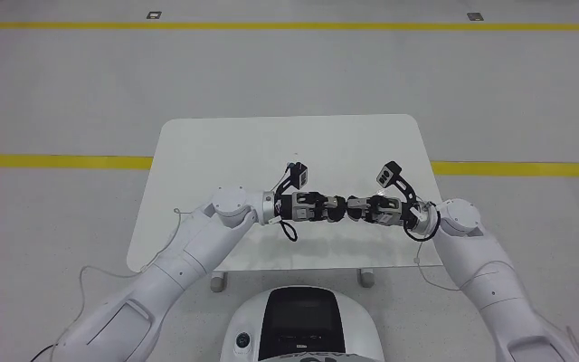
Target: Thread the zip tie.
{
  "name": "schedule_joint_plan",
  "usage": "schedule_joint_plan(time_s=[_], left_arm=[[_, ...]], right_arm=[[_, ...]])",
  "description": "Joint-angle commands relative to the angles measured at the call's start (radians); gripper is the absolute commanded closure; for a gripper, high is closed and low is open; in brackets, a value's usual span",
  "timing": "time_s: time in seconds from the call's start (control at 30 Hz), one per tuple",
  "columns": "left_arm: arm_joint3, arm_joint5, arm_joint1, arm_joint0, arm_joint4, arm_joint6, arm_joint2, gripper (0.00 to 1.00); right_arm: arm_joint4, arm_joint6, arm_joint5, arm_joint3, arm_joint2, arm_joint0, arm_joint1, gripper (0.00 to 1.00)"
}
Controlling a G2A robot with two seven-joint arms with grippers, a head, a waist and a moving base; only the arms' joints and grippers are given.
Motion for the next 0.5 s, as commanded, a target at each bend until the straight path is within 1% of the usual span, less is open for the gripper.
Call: schedule_joint_plan(time_s=[0.0,0.47], left_arm=[[0.002,0.001,-0.001,-0.001,0.000,-0.001,0.001,0.93],[0.008,0.002,-0.004,-0.006,0.000,-0.003,0.005,0.93]], right_arm=[[0.001,-0.001,-0.001,0.000,0.000,0.000,0.000,1.00],[0.011,0.008,-0.012,-0.013,0.011,-0.010,0.003,1.00]])
